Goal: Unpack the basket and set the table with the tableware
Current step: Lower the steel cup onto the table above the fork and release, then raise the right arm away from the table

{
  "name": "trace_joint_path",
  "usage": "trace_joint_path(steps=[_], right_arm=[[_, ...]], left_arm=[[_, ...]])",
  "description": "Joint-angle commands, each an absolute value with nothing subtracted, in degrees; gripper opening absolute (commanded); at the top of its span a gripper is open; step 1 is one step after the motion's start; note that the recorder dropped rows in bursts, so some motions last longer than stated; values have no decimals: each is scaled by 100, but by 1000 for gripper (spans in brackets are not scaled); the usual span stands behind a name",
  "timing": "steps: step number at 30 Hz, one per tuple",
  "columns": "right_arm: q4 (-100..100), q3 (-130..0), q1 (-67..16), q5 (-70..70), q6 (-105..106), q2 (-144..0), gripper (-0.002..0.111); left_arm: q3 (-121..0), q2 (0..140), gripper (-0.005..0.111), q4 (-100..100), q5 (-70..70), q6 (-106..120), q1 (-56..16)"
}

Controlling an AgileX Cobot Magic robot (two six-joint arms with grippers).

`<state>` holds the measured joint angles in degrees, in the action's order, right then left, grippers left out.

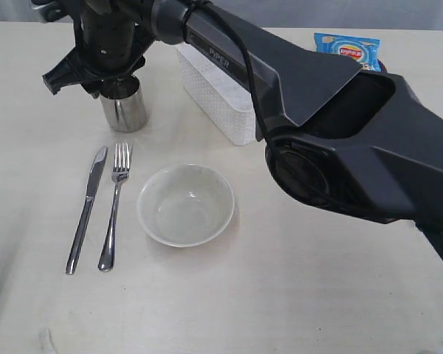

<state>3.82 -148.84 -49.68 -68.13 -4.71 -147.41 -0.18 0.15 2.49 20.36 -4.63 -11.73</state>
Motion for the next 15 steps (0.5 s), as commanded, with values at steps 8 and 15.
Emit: trace_joint_path(steps=[8, 15], right_arm=[[241, -14924, -5001, -6996, -558, -13619, 0], [242, -14924, -5359, -6780, -34, -13500, 0]], left_arm=[[0, 0, 0, 301, 1975, -487, -1201], [0, 0, 0, 301, 1975, -487, -1201]])
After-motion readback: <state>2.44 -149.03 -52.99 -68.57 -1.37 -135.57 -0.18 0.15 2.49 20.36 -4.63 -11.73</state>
